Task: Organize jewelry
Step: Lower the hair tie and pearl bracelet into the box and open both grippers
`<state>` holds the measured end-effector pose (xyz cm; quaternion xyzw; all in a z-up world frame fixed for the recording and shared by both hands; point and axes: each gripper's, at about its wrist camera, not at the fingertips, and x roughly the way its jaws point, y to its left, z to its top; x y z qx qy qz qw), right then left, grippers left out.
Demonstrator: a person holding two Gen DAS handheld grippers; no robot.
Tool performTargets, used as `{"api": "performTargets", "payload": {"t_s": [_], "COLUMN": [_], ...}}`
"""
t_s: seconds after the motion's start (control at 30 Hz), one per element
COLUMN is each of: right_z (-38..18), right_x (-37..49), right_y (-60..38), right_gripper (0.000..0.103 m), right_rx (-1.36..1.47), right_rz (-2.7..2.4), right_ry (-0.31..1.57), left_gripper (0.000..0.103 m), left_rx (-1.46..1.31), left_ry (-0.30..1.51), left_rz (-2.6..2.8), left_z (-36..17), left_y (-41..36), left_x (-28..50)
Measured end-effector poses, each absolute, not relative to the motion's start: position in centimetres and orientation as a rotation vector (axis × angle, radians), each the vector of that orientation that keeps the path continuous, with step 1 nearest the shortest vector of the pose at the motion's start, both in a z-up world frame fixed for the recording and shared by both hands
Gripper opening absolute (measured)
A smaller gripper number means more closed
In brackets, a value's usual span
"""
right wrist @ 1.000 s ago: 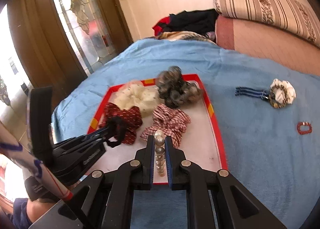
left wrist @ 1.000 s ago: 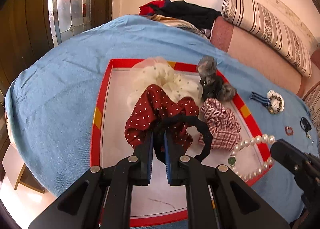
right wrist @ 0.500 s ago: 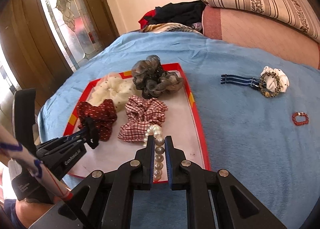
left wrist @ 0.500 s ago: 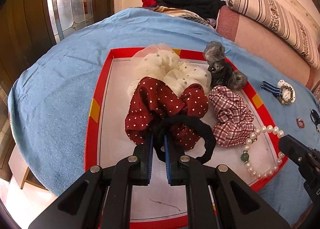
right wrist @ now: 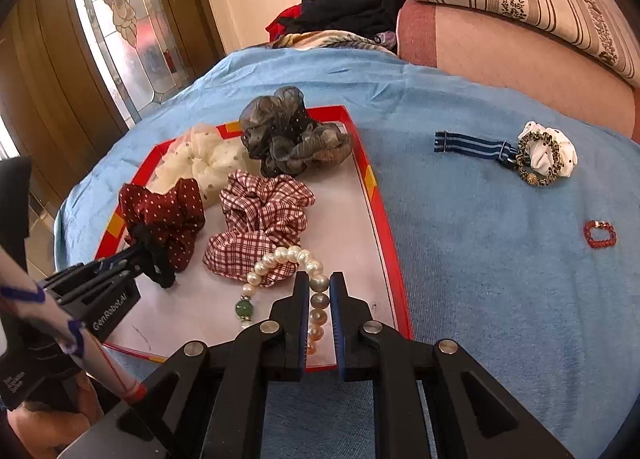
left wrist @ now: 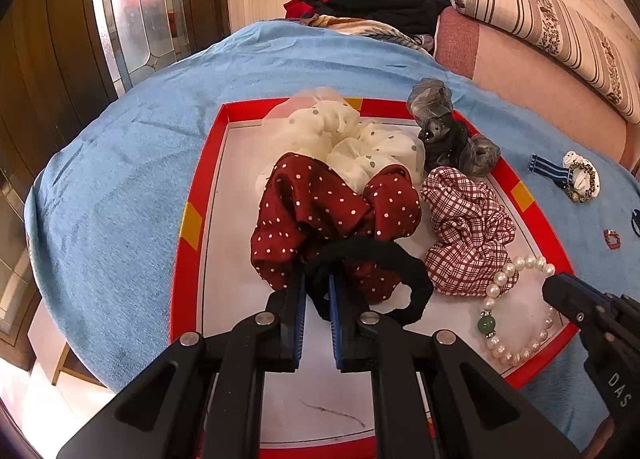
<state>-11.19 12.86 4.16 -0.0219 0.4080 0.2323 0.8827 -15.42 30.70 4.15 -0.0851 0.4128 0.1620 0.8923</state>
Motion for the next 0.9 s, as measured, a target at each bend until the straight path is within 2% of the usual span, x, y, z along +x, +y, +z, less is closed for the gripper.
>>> {"api": "performTargets", "payload": {"t_s": [0.17, 0.3, 0.53, 0.67, 0.8, 0.9], "right_z": [4.0, 4.0, 4.5, 4.9, 5.4, 5.8], "right_x": [-11.3, -11.4, -11.6, -11.7, -11.8, -11.9], "right_y": [12.8, 12.8, 12.7, 12.5, 12.3, 12.1], "right_gripper": [0.012, 0.012, 0.016, 0.023, 0.024, 0.024], "right_rx": [-0.046, -0.047, -0.041, -0.032, -0.021, -0.013], "right_rz": [0.482, 0.483, 0.487, 0.489, 0.490, 0.489], "right_ry": [0.854, 0.857, 0.849, 0.842, 0.832, 0.824], "left_gripper": [0.012, 0.022, 0.031, 0.043, 0.054, 0.057], "left_rx": [-0.159, -0.144, -0.119, -0.110, -0.096, -0.083], "left_ry": [0.844, 0.828, 0.796, 0.773, 0.742, 0.721], "left_rz": [0.349, 0.360, 0.376, 0.389, 0.403, 0.411], "left_z": [4.3, 4.6, 5.2, 5.6, 6.3, 6.6], "left_y": [30.5, 30.3, 30.2, 30.2, 30.1, 29.9], "left_x": [-15.5, -15.7, -16.0, -16.2, -16.5, -16.6]}}
